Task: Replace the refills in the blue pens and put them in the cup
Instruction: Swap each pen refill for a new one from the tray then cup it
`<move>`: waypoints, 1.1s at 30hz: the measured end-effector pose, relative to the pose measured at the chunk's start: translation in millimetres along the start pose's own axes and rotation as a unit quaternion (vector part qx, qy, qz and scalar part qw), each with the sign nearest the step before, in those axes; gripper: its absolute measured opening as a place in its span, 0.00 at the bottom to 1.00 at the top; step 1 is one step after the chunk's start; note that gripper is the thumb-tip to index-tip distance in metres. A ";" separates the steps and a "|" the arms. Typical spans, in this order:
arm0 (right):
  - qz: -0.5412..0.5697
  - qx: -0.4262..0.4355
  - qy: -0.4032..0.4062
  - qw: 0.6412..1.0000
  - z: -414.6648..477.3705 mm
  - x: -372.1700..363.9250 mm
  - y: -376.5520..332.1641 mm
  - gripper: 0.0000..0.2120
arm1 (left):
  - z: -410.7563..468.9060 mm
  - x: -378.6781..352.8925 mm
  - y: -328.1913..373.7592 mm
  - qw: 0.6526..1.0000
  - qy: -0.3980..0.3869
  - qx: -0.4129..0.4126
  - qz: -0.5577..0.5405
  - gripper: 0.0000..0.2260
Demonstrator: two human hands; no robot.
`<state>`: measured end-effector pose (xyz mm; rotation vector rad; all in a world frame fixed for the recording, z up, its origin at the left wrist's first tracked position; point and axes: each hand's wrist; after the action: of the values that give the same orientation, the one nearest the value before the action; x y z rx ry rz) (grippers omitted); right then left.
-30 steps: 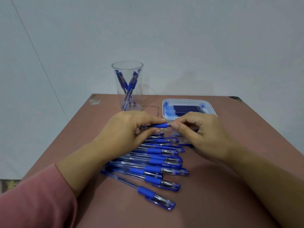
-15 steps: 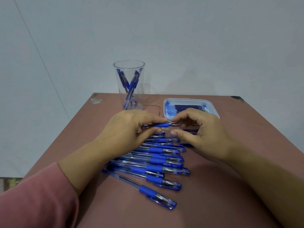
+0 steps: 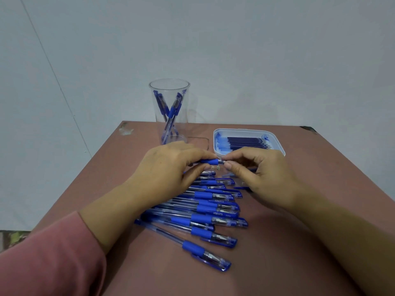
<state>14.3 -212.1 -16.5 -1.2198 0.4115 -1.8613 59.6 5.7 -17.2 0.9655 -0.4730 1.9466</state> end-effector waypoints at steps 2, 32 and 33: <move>0.002 0.004 0.013 1.000 0.4 -0.6 1.4 0.12 | -0.5 -1.2 -0.1 1.000 0.003 0.003 0.008 0.14; -0.119 0.035 -0.041 0.991 1.6 26.8 9.1 0.10 | -0.3 -2.6 -3.9 0.996 -0.032 0.054 -0.062 0.11; -0.106 0.044 -0.019 0.993 1.2 24.0 7.3 0.10 | -0.4 -3.0 -3.1 0.996 -0.027 0.049 -0.066 0.11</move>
<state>14.8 -235.2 -6.7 -1.2787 0.1821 -2.0088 62.9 6.0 -20.0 1.0877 -0.3373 1.8418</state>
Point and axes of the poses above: each hand's wrist, its own z-axis towards the middle knuckle, its own x-axis out of the back of the hand, y = z × x, and after that the axes turned 3 degrees about -x, right-handed
